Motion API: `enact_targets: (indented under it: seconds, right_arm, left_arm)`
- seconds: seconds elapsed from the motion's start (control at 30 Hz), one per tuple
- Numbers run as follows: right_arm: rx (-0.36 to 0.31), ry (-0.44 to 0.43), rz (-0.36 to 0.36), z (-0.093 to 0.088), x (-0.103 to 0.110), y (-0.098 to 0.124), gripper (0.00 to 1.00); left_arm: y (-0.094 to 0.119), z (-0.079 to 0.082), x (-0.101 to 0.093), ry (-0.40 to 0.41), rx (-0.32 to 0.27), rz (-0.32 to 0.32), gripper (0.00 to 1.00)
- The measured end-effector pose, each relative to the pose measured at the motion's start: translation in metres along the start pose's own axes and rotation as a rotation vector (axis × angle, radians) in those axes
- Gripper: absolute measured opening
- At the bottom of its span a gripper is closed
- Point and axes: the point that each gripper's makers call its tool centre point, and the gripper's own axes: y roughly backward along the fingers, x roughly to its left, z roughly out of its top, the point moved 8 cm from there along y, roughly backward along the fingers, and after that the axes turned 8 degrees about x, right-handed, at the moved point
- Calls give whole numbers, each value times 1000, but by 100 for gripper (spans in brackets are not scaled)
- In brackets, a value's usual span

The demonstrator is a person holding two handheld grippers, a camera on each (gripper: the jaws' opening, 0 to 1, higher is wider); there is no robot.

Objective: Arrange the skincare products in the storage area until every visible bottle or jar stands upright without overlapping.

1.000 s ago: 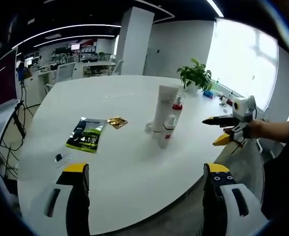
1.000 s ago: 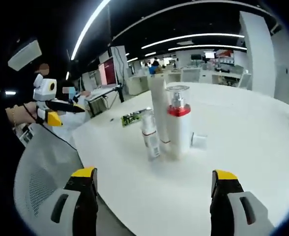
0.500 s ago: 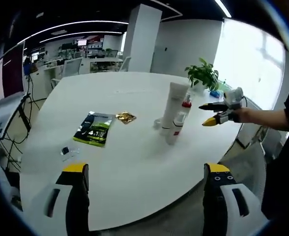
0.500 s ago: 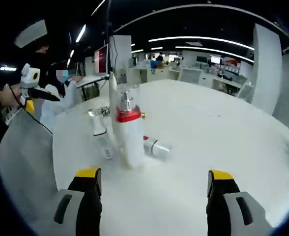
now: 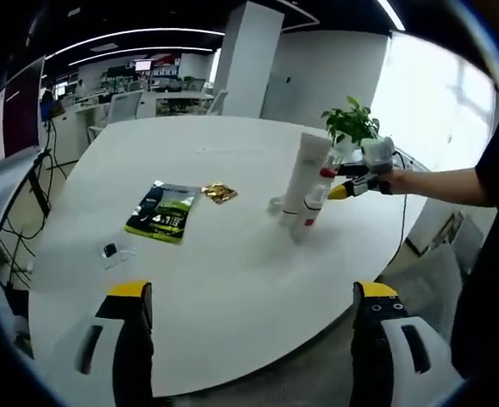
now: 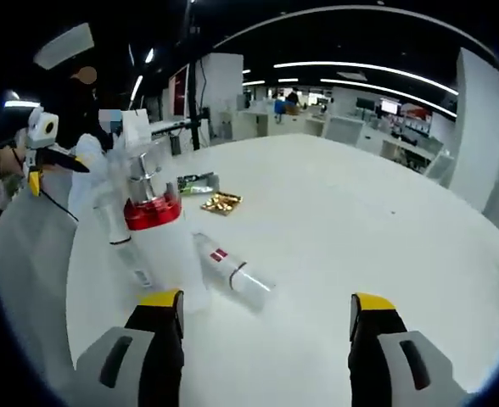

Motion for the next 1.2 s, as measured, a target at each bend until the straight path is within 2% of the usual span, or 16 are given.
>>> enact_targets:
  seconds: [0.1, 0.27, 0.37, 0.5, 0.53, 0.67, 0.83, 0.93, 1.07, 1.13, 1.2]
  right_arm:
    - [56, 70, 19, -6, -8, -20, 75]
    - [49, 55, 41, -4, -14, -30, 73]
    - [57, 92, 54, -1, -21, -38, 69]
    - [54, 139, 108, 5, -21, -48, 61]
    - [62, 161, 114, 5, -27, -53, 60]
    - [75, 186, 144, 13, -19, -60, 55]
    - [119, 231, 179, 13, -15, -70, 48]
    - [122, 240, 190, 11, -16, -71, 43]
    - [129, 266, 211, 10, -15, -73, 31]
    - [128, 272, 209, 11, -15, -74, 19]
    - [132, 221, 222, 9, -14, -74, 11]
  left_arm:
    - [-5, 0, 1, 6, 7, -8, 91]
    - [-12, 2, 5, 4, 21, -17, 91]
    - [-14, 4, 9, 12, 24, -17, 91]
    - [-19, 2, 16, 20, 34, -14, 91]
    - [-19, 2, 16, 20, 35, -14, 91]
    - [-24, 2, 17, 29, 44, -16, 91]
    - [-28, 2, 20, 42, 47, -19, 90]
    - [-28, 3, 22, 45, 48, -18, 90]
    - [-29, 3, 24, 49, 52, -15, 90]
    - [-30, 2, 24, 51, 52, -15, 90]
    - [-30, 3, 24, 54, 50, -18, 90]
